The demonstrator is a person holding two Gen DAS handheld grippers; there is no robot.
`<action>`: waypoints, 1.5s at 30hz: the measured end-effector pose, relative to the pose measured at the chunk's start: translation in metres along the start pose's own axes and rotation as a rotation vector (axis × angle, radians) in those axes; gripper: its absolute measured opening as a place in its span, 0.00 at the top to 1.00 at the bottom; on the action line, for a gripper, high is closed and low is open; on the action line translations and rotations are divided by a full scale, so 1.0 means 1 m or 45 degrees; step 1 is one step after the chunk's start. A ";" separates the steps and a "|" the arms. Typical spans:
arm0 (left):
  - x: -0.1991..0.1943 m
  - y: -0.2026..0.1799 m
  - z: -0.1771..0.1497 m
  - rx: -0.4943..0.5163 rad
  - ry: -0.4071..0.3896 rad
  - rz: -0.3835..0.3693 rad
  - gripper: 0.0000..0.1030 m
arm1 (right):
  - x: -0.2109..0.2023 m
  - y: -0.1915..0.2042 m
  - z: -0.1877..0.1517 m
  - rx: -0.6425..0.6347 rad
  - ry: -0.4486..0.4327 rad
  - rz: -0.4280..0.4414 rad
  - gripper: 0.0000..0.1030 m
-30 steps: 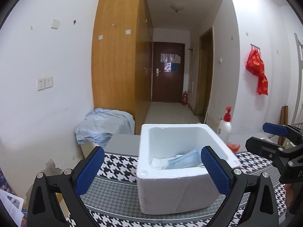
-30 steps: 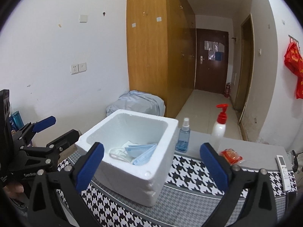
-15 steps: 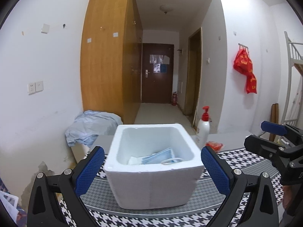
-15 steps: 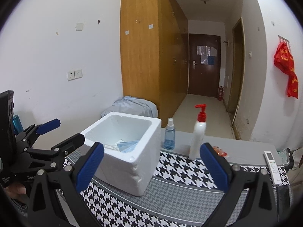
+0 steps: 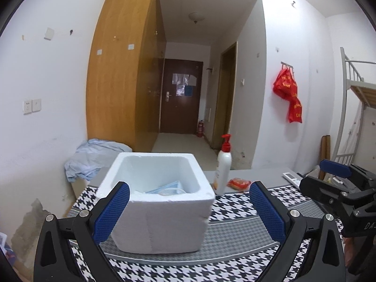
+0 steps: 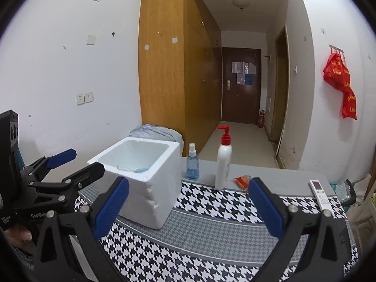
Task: Organize soft objects
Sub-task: 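Move both tools back away from the foam box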
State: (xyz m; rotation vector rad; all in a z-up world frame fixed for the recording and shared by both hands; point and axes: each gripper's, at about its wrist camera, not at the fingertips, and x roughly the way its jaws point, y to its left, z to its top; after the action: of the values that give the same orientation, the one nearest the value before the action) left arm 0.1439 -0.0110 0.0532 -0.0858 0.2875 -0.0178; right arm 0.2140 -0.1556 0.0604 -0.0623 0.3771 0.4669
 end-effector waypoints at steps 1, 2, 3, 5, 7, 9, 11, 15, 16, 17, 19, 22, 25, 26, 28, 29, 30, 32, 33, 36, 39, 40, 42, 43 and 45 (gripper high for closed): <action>-0.001 -0.001 -0.001 -0.003 -0.006 -0.001 0.01 | -0.001 0.000 -0.002 0.000 0.006 -0.003 0.00; -0.003 -0.002 -0.003 -0.008 -0.017 0.007 0.01 | -0.002 0.000 -0.005 -0.003 0.011 -0.005 0.00; -0.004 -0.004 -0.004 -0.004 -0.026 0.022 0.01 | -0.003 0.000 -0.007 -0.008 0.015 -0.005 0.00; -0.007 -0.007 -0.007 0.003 -0.037 0.039 0.01 | -0.004 0.001 -0.010 -0.015 0.015 -0.012 0.00; -0.009 -0.009 -0.010 0.007 -0.040 0.043 0.01 | -0.007 0.001 -0.013 -0.014 0.004 -0.006 0.00; -0.010 -0.010 -0.011 0.018 -0.046 0.051 0.01 | -0.008 0.000 -0.016 -0.012 -0.005 -0.004 0.00; -0.012 -0.011 -0.014 0.026 -0.054 0.071 0.01 | -0.009 0.000 -0.019 -0.014 -0.017 0.001 0.00; -0.013 -0.012 -0.020 0.029 -0.046 0.093 0.01 | -0.010 0.000 -0.022 -0.004 -0.024 0.012 0.00; -0.014 -0.011 -0.022 0.028 -0.047 0.095 0.01 | -0.010 0.000 -0.023 -0.001 -0.030 0.016 0.00; -0.014 -0.011 -0.023 0.031 -0.046 0.100 0.01 | -0.010 0.000 -0.025 0.004 -0.036 0.018 0.00; -0.016 -0.012 -0.029 0.040 -0.044 0.107 0.01 | -0.011 0.001 -0.029 0.012 -0.049 0.023 0.00; -0.020 -0.013 -0.036 0.051 -0.049 0.116 0.01 | -0.013 0.003 -0.037 0.018 -0.064 0.027 0.00; -0.027 -0.012 -0.044 0.055 -0.080 0.127 0.01 | -0.015 0.005 -0.046 0.026 -0.074 0.043 0.00; -0.028 -0.012 -0.046 0.054 -0.087 0.128 0.01 | -0.015 0.005 -0.048 0.028 -0.075 0.046 0.00; -0.031 -0.012 -0.051 0.057 -0.094 0.131 0.01 | -0.016 0.006 -0.054 0.029 -0.081 0.049 0.00; -0.033 -0.011 -0.053 0.053 -0.098 0.137 0.01 | -0.017 0.007 -0.057 0.027 -0.086 0.053 0.00; -0.033 -0.011 -0.055 0.052 -0.101 0.145 0.01 | -0.018 0.007 -0.060 0.026 -0.095 0.055 0.00; -0.036 -0.010 -0.060 0.058 -0.109 0.156 0.01 | -0.019 0.008 -0.066 0.035 -0.111 0.053 0.00; -0.038 -0.010 -0.062 0.060 -0.115 0.159 0.01 | -0.020 0.008 -0.069 0.036 -0.113 0.053 0.00; -0.045 -0.010 -0.067 0.061 -0.138 0.164 0.01 | -0.021 0.009 -0.075 0.036 -0.122 0.045 0.00; -0.049 -0.008 -0.073 0.053 -0.155 0.177 0.01 | -0.021 0.010 -0.082 0.034 -0.115 0.032 0.00; -0.050 -0.007 -0.075 0.054 -0.163 0.183 0.01 | -0.021 0.009 -0.085 0.046 -0.112 0.022 0.00; -0.050 -0.007 -0.079 0.065 -0.162 0.201 0.01 | -0.019 0.006 -0.089 0.067 -0.096 0.025 0.00; -0.049 -0.007 -0.081 0.064 -0.163 0.214 0.01 | -0.017 0.005 -0.091 0.071 -0.081 0.023 0.00; -0.049 -0.005 -0.084 0.071 -0.167 0.233 0.01 | -0.017 0.005 -0.095 0.072 -0.077 0.013 0.00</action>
State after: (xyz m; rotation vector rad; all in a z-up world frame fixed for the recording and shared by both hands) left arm 0.0729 -0.0219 -0.0130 -0.0050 0.1628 0.1609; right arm 0.1657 -0.1721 -0.0217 0.0086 0.3315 0.4668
